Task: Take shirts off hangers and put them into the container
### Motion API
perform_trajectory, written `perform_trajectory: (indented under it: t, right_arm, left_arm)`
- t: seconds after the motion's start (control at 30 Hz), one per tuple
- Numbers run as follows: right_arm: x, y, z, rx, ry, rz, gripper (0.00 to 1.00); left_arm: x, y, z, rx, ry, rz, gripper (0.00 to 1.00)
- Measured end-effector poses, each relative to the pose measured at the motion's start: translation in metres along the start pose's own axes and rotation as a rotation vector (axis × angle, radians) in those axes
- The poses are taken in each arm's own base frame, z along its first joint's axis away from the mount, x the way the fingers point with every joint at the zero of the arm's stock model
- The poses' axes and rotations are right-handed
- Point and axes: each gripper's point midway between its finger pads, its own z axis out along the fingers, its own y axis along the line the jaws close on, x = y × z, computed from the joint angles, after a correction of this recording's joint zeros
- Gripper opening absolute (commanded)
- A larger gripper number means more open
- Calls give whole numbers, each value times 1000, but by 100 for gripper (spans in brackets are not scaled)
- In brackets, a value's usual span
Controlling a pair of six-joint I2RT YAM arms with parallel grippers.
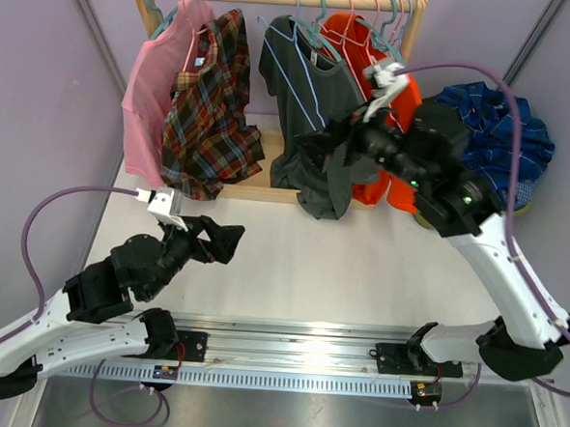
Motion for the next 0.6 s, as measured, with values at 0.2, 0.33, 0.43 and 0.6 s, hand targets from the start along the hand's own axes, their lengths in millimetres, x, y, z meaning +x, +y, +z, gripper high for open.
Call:
perform_trajectory:
  t: [0.2,0.33,0.43,0.6]
  right_arm:
    - [48,23,51,-37,164,-48,30]
    - [53,41,64,-71,189,-53,0]
    - [56,44,64,-73,194,-54,0]
    - [62,54,65,-95,207,-50,0]
  left_arm:
    - [-15,9,-13,-13,-47,-19,37]
    - [-38,20,-23,-70,-103,-8,0]
    - [-64,29,-32,-126,-174,-10,0]
    - [-111,39,-43,-218,-308,32,0]
